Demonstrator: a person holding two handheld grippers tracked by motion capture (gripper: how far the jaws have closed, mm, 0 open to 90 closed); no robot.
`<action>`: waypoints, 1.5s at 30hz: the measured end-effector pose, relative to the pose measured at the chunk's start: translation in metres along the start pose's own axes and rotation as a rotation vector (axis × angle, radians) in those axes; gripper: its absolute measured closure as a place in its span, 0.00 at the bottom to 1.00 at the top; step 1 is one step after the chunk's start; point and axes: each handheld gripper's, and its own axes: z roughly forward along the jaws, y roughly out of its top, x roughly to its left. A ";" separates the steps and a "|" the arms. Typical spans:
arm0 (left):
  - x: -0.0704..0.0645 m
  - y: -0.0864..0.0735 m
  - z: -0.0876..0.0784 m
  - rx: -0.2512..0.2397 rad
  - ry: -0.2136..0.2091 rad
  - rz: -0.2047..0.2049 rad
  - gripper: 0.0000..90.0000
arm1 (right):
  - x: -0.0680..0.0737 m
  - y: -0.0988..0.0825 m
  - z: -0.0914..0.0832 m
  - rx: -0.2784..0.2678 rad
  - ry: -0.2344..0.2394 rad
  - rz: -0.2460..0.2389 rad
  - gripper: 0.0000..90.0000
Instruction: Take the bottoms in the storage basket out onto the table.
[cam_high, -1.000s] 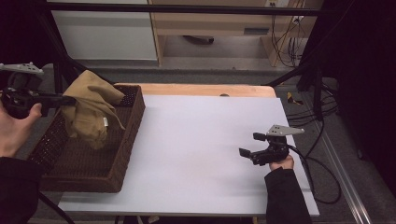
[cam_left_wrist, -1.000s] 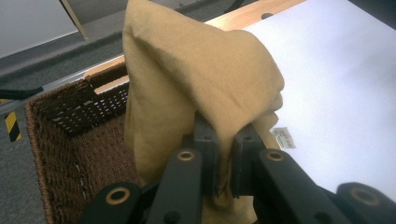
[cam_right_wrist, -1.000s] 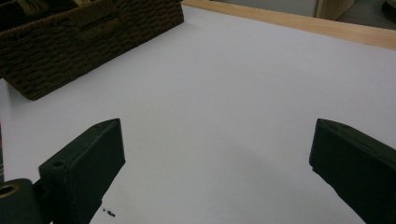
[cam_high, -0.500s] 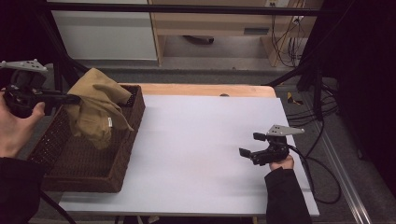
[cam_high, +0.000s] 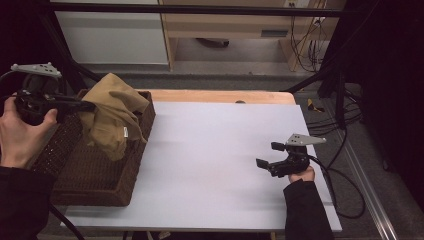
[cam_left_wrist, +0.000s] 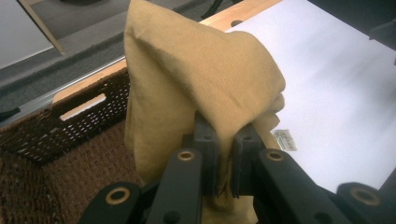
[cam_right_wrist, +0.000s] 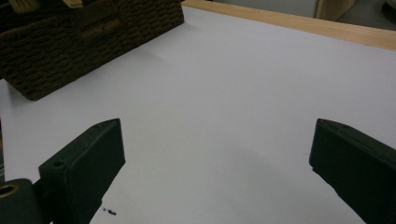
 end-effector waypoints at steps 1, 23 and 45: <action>-0.001 0.001 0.000 -0.003 -0.004 0.000 0.92 | 0.000 0.000 0.000 0.000 0.000 0.000 0.04; -0.026 0.017 0.013 0.001 -0.059 0.057 0.92 | 0.000 0.000 0.000 -0.001 0.000 0.001 0.04; -0.053 0.033 0.029 -0.006 -0.130 0.107 0.92 | 0.000 0.000 -0.001 -0.001 0.001 -0.001 0.04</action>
